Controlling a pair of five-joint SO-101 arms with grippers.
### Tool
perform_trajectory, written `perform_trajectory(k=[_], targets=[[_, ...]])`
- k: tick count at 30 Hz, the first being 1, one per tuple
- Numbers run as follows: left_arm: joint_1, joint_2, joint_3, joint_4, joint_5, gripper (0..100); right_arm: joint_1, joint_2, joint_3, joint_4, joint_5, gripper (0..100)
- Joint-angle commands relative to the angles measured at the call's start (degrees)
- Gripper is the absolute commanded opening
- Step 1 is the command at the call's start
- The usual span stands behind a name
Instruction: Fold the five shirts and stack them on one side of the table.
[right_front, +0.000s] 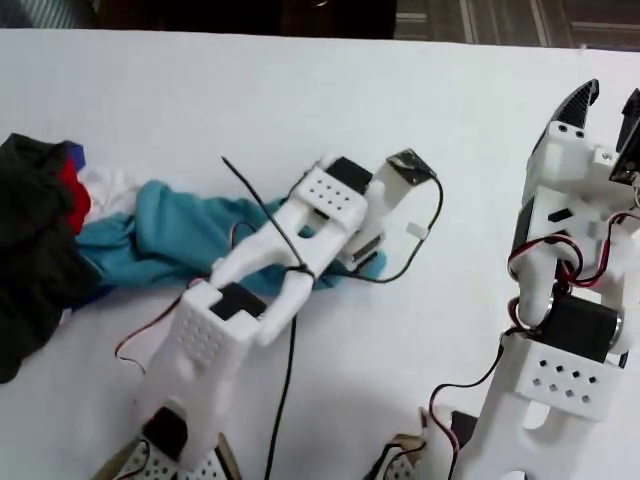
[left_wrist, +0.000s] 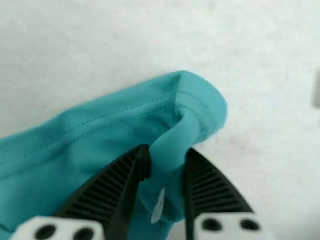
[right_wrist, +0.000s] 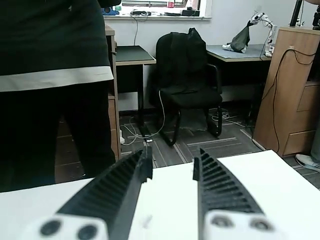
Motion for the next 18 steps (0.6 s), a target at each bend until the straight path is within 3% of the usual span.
perform_trajectory(k=[1,11,18], targets=[[0.26,-1.41,-6.29,0.62,-1.67,2,-0.31,0.22,-0.35,-1.36,-0.18,13.8],[-0.09,-2.99,-43.47,0.18,-2.20,2,-0.31,0.22,-0.35,-1.36,-0.26,13.8],[-4.13,-2.99,-57.89,0.00,-2.29,2,-0.31,0.22,-0.35,-1.36,-0.53,13.8]])
